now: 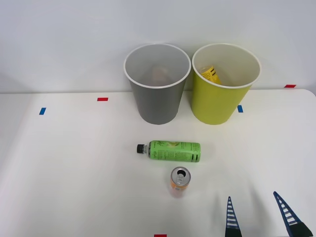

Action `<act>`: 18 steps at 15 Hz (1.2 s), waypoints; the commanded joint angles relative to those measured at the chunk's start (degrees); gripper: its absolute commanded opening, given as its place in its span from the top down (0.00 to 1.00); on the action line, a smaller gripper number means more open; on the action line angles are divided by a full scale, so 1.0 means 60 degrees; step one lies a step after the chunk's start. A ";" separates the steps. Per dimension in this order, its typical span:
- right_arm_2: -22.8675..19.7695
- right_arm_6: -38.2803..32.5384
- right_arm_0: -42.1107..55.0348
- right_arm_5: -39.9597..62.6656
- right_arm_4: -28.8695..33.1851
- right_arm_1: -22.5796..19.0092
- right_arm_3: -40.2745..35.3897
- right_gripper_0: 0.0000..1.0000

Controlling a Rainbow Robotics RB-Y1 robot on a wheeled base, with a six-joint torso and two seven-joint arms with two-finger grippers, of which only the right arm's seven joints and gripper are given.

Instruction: Put cans in the gray bin, plastic bottles in the light green bin

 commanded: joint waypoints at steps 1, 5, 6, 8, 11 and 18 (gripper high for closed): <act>-0.0002 0.0000 0.0001 0.0002 0.0001 0.0002 0.0000 0.00; -0.0002 0.0000 0.0001 0.0002 0.0001 0.0002 0.0000 0.00; -0.0002 0.0000 0.0001 0.0002 0.0001 0.0002 0.0000 0.00; -0.0002 0.0000 0.0001 0.0002 0.0001 0.0002 0.0000 0.00; -0.0002 0.0000 0.0001 0.0002 0.0001 0.0002 0.0000 0.00; -0.0002 0.0000 0.0001 0.0002 0.0001 0.0002 0.0000 0.00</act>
